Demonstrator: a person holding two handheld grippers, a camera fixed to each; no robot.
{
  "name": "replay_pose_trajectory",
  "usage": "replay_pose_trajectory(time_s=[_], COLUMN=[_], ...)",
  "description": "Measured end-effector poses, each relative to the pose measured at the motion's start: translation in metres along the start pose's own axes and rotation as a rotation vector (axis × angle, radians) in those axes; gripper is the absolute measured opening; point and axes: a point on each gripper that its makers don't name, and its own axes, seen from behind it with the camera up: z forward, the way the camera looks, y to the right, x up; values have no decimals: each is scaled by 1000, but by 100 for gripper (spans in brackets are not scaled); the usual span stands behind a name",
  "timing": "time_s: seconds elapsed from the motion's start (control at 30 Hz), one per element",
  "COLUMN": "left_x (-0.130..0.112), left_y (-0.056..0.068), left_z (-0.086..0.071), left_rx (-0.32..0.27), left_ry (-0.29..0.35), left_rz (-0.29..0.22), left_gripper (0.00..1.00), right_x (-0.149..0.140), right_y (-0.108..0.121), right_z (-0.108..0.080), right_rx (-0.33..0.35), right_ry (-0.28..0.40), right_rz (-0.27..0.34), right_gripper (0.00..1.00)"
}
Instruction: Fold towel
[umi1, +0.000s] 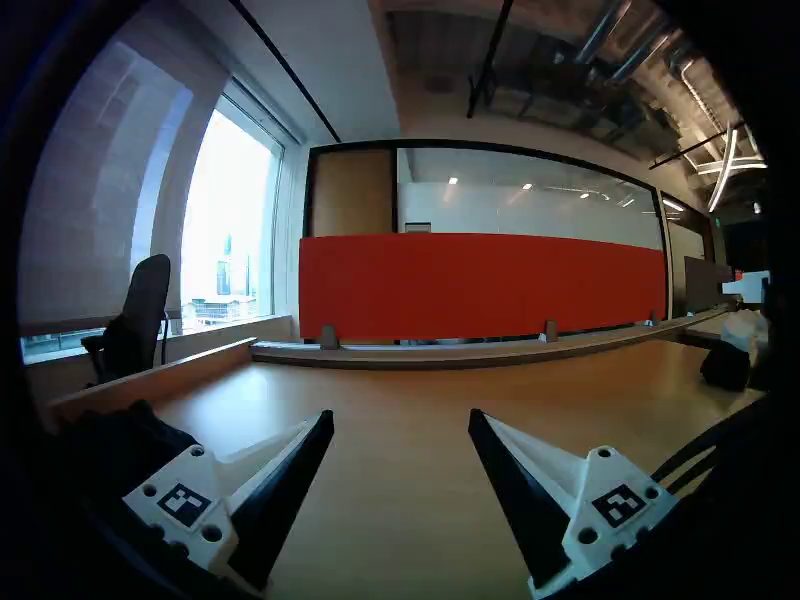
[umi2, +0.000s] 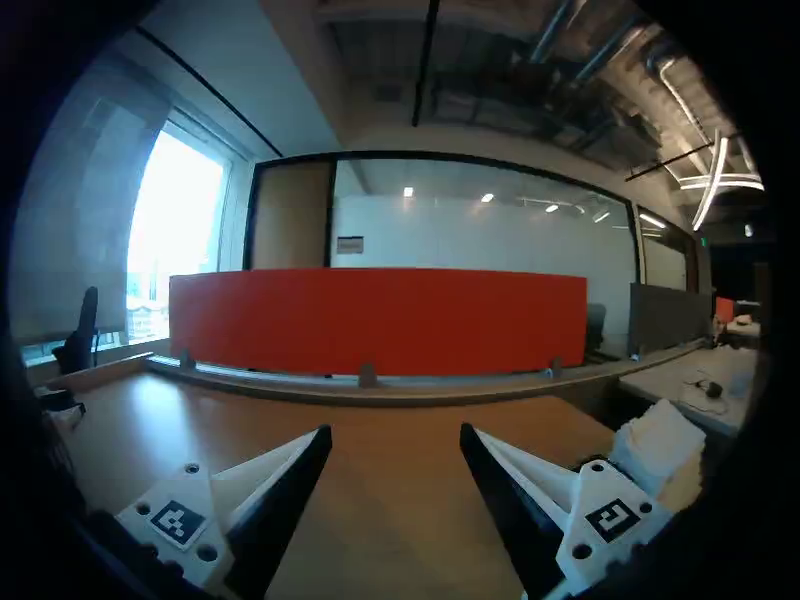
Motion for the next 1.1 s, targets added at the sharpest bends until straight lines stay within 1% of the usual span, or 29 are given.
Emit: replay_pose_trajectory(time_s=[0.1,0.27,0.4,0.6,0.7,1.1], left_x=[0,0,0,-1,-1,-1], left_y=[0,0,1,1,1,1], left_z=[0,0,1,1,1,1], left_rx=[0,0,0,0,0,0], left_ry=[0,0,1,1,1,1], left_rz=[0,0,0,0,0,0], left_gripper=[100,100,100,100,100,100], right_x=[-11,-29,-42,-56,-61,-75], right_y=[6,15,17,20,23,24], right_z=[-1,0,0,1,0,2], right_rx=[2,0,2,-11,-19,-10], right_ry=[5,8,4,3,-2,-12], right_rz=[13,12,21,52,55,27], right_gripper=[99,99,99,99,99,99])
